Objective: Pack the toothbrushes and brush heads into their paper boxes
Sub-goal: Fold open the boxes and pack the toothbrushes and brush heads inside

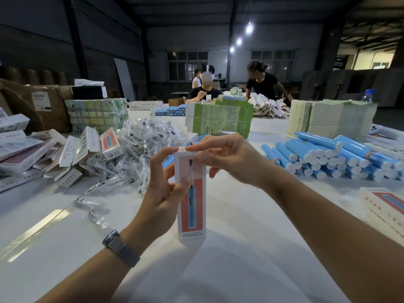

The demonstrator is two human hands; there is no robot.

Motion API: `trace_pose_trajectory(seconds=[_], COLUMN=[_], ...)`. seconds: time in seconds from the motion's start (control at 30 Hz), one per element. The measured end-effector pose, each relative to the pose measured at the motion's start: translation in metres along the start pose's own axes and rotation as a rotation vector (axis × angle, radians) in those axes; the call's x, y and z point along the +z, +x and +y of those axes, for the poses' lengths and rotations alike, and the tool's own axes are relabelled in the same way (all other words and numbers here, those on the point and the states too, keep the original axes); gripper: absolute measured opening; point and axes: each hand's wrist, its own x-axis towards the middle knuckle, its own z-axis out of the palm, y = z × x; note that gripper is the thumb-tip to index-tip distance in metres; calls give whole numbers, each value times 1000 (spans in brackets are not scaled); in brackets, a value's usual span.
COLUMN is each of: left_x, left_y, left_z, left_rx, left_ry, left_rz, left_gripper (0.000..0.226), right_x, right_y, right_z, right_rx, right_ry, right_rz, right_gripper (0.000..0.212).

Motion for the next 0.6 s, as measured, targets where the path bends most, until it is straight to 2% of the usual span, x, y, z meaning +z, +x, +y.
trace_pose_trajectory(seconds=[0.07,0.17,0.3,0.37,0.43,0.5,0.6], left_x=[2,4,3,5,6,6,4], left_y=[2,4,-1,-2,-2,-2,-2], left_z=[-3,-7,-8,-11,-13,-15,-22], left_rx=[-6,-19,-13,-30,-50,-42,-41], left_ry=[50,133,113,133,182,168,147], left_rz=[33,87,-46,-96,-87,-89,-122], left_gripper=[48,55,63,75,83,79,67], right_x=[5,9,24,29,29,29,29], right_y=[0,2,3,1,-6,-15,-27], right_z=[6,12,19,17,13,9,0], right_rx=[-9,-48,1,67,119,134,139], right_ry=[-1,-160,-283,-352,-450,-545,-632], right_rz=[97,307,524,512,385,264,262], right_gripper=[22,20,10,21,46,63,63])
